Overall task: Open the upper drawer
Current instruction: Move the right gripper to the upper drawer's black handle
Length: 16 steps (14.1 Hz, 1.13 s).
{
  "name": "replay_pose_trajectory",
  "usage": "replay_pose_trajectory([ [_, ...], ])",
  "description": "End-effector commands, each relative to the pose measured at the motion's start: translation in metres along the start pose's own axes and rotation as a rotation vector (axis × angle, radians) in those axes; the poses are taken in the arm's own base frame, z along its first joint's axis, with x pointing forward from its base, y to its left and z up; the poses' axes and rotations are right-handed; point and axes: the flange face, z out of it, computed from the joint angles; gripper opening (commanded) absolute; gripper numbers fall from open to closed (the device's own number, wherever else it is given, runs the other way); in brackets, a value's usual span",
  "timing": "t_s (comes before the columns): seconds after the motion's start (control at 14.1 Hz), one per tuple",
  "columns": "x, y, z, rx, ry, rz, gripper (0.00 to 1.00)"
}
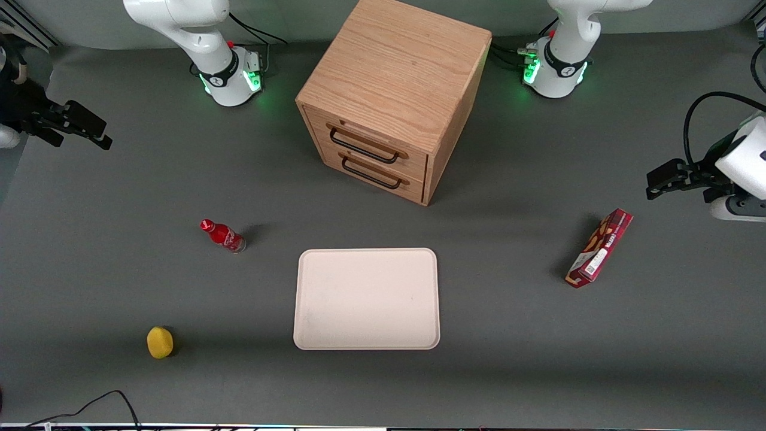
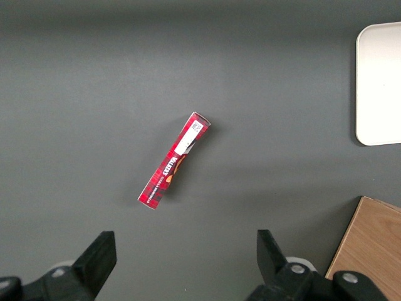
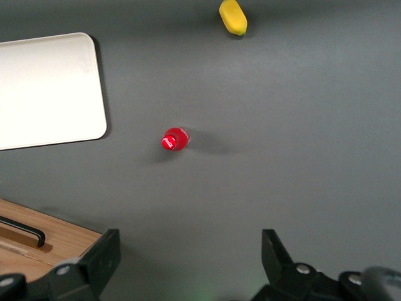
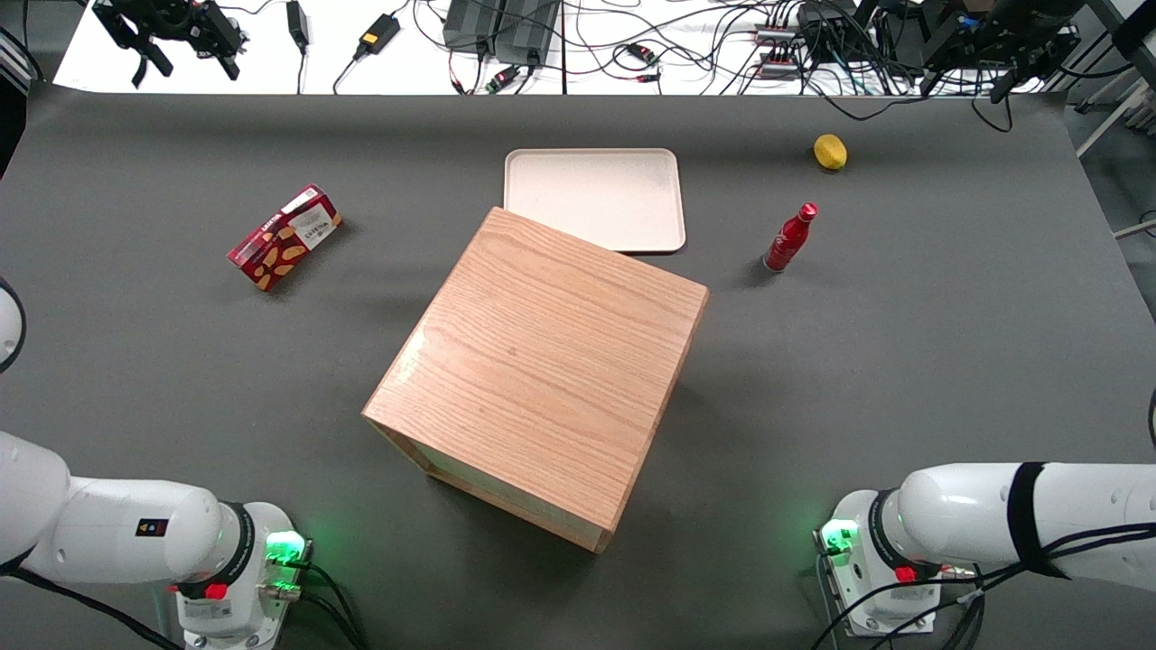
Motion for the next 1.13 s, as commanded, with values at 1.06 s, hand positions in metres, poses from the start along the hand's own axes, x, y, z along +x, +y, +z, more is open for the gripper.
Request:
replay_pose_trajectory([
  [1.06, -0.056, -0.288, 0.048, 0.311, -0.2, -1.023, 1.0],
])
